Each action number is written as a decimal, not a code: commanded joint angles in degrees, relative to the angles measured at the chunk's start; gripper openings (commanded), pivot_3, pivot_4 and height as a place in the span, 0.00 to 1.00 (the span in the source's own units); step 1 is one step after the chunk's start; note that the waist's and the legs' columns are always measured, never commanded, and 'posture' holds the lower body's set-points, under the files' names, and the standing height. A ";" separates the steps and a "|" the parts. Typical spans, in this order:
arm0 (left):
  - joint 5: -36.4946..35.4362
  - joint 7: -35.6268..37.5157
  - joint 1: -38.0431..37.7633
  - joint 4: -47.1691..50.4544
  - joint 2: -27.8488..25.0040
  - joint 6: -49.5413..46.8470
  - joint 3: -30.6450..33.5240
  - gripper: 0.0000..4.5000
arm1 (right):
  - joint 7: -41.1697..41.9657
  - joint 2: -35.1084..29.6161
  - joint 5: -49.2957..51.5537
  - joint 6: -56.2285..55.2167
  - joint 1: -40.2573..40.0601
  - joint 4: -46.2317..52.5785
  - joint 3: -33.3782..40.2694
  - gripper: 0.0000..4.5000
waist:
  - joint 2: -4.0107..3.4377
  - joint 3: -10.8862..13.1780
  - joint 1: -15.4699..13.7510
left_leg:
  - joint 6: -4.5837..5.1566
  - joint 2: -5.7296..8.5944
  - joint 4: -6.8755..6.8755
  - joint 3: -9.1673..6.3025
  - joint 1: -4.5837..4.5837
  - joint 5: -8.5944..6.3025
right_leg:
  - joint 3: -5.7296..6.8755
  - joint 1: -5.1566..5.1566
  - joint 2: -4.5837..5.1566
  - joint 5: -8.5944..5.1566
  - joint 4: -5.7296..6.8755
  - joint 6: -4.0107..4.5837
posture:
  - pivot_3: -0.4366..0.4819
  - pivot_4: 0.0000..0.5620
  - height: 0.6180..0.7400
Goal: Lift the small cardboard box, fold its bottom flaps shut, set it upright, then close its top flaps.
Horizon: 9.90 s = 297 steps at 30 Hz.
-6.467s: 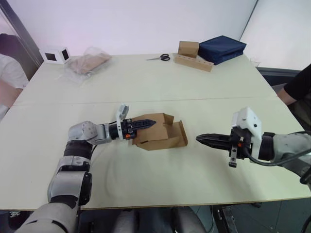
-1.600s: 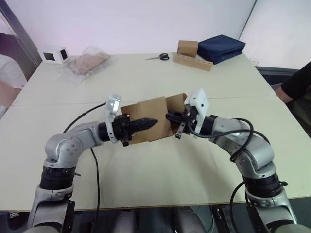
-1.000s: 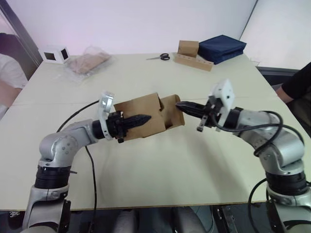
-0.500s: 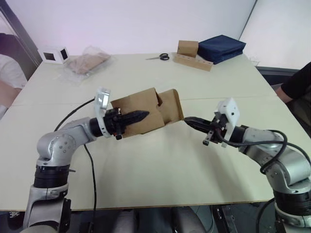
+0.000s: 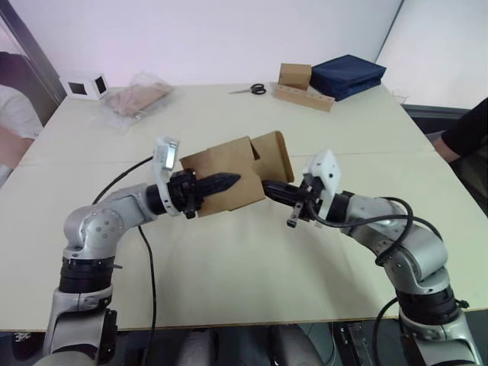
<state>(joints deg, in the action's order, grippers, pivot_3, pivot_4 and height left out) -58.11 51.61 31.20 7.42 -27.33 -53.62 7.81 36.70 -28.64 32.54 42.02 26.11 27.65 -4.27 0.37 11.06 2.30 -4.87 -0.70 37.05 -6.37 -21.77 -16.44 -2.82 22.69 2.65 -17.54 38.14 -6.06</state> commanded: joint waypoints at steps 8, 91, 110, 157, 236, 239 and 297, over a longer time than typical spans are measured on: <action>-1.66 -1.00 1.93 1.47 0.67 -0.51 1.22 0.02 | 3.55 -0.94 -0.03 -1.11 1.07 0.90 -1.35 0.00 | 0.00 0.00 0.09 | 0.00 0.00 0.00 0.00 0.00 0.00 | 0.00 0.00 0.00 0.00 0.00 0.00 | 0.48 0.27 1.00; -13.32 -0.83 5.22 1.15 -2.80 -8.12 2.63 0.00 | -15.03 -6.01 57.90 13.35 -2.30 -2.77 18.06 0.61 | -0.01 0.02 0.10 | 0.02 0.00 0.03 0.02 -0.11 -0.01 | 0.00 0.07 -0.02 0.00 0.00 0.00 | 0.48 0.27 1.00; -12.74 -1.24 4.04 2.87 -2.17 -7.75 2.35 0.00 | -13.41 -7.43 55.80 12.43 -1.47 -4.57 18.33 0.38 | -0.01 0.02 0.10 | 0.03 0.00 0.04 0.02 -0.13 -0.01 | 0.00 0.08 -0.02 0.00 -0.01 0.00 | 0.48 0.27 1.00; -2.14 -1.94 3.34 4.64 2.79 1.19 -2.27 0.00 | -20.43 -1.15 48.57 8.11 2.10 -3.71 15.47 0.38 | -0.01 0.02 0.09 | 0.02 0.00 0.04 0.02 -0.23 -0.01 | 0.00 0.18 -0.02 0.00 0.00 0.00 | 0.48 0.27 1.00; -16.52 -2.47 8.72 -0.33 -0.35 -9.50 3.98 0.00 | -23.75 -8.69 65.63 7.27 -6.09 0.83 20.51 0.38 | -0.02 0.02 0.11 | 0.00 0.00 0.13 0.01 -0.56 0.01 | 0.00 0.51 -0.03 0.01 0.08 -0.01 | 0.48 0.27 1.00; -16.46 -2.69 8.84 -0.55 -0.11 -9.40 4.04 0.00 | -24.38 -8.44 65.87 6.64 -6.09 1.21 19.80 0.38 | -0.02 0.02 0.10 | 0.00 0.00 0.13 0.01 -0.56 0.01 | 0.00 0.51 -0.03 0.01 0.08 -0.01 | 0.48 0.27 1.00; -8.17 -3.91 7.49 1.92 3.98 -1.53 1.08 0.00 | -29.83 -4.64 61.45 1.30 -4.51 2.77 14.45 0.38 | -0.03 0.02 0.11 | 0.00 0.00 0.14 0.01 -0.56 0.01 | 0.00 0.51 -0.03 0.01 0.10 -0.01 | 0.48 0.27 1.00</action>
<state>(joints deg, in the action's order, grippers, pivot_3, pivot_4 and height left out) -66.64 47.24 38.44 7.26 -23.50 -56.18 9.26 6.75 -33.78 93.07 43.92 20.39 27.92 10.42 0.35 11.08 2.42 -4.87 -0.70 37.20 -6.36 -22.34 -16.44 -2.82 23.20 2.62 -17.53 38.24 -6.06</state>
